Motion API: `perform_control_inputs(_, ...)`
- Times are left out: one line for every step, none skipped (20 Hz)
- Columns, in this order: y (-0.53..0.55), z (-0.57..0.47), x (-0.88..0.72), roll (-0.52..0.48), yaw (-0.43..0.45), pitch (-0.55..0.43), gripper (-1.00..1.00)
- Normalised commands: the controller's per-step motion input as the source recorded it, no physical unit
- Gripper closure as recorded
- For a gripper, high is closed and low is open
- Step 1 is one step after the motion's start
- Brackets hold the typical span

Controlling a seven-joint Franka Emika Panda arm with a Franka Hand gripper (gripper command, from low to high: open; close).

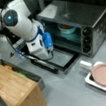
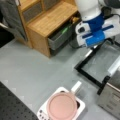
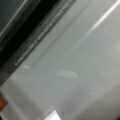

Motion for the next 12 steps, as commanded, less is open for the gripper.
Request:
perform_control_inputs(-0.11,0.09,0.29,0.191,0.443,0.218,-1.00)
perform_control_inputs(-0.10,0.07,0.29,0.250,0.438,0.216,-1.00)
perform_control_inputs(-0.10,0.06,0.29,0.256,0.419,0.210,-1.00)
perform_control_inputs(-0.09,0.03,0.29,0.331,0.416,0.199,-1.00)
perform_control_inputs(-0.08,0.00,0.28,0.360,0.404,0.187,-1.00)
perform_control_inputs(-0.08,-0.01,0.28,0.359,0.379,0.182,-1.00)
perform_control_inputs(-0.08,-0.04,0.27,0.375,0.358,0.181,-1.00)
perform_control_inputs(-0.07,-0.05,0.27,0.398,0.342,0.186,-1.00)
perform_control_inputs(-0.07,-0.06,0.25,0.433,0.329,0.195,-1.00)
perform_control_inputs(-0.06,-0.07,0.24,0.460,0.313,0.198,-1.00)
perform_control_inputs(-0.05,-0.08,0.22,0.477,0.295,0.192,-1.00)
perform_control_inputs(-0.04,-0.09,0.21,0.482,0.273,0.186,-1.00)
